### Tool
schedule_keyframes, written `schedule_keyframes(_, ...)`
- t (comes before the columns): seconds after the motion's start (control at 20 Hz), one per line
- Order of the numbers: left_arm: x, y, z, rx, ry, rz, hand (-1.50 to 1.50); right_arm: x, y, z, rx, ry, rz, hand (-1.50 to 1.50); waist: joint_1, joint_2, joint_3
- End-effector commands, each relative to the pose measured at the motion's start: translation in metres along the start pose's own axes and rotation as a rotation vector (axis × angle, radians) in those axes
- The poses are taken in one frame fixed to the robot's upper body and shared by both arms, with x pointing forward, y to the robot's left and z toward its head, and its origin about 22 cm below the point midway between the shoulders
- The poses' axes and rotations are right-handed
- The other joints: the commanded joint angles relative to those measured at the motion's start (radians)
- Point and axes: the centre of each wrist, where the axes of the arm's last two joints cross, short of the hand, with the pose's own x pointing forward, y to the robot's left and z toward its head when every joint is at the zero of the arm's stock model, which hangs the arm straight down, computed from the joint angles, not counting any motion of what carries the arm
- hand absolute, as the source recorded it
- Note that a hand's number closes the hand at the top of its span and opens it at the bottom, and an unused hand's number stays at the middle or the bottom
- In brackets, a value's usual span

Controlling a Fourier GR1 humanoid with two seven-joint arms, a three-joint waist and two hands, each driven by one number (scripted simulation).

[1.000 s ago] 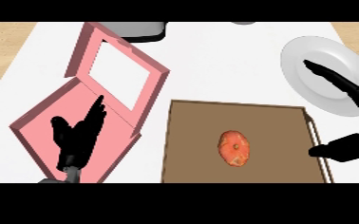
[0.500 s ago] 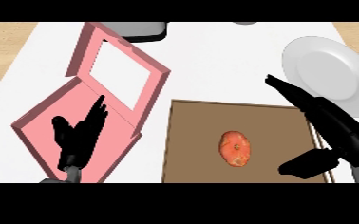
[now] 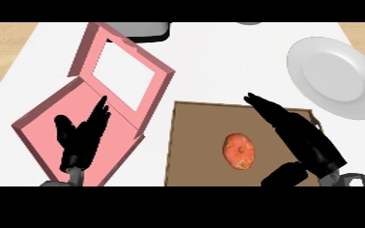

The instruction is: Pick the squash from the tray and place it in the plate

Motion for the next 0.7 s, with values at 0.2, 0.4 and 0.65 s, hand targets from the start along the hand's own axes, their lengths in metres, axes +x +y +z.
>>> schedule_keyframes(0.2, -0.011, -0.005, -0.004, -0.011, 0.047, -0.006, 0.0, 0.019, 0.052, 0.0, 0.014, -0.016, 0.008, -1.5, -0.005, 0.004, -0.005)
schedule_keyframes(0.4, -0.024, -0.008, -0.01, 0.005, 0.043, 0.002, 0.0, 0.011, 0.045, 0.005, -0.002, 0.057, 0.085, -1.5, -0.008, 0.005, -0.005)
schedule_keyframes(0.65, -0.026, -0.004, -0.01, -0.024, 0.042, 0.0, 0.0, 0.006, 0.035, -0.01, -0.001, 0.108, 0.125, -1.5, -0.005, 0.005, -0.005)
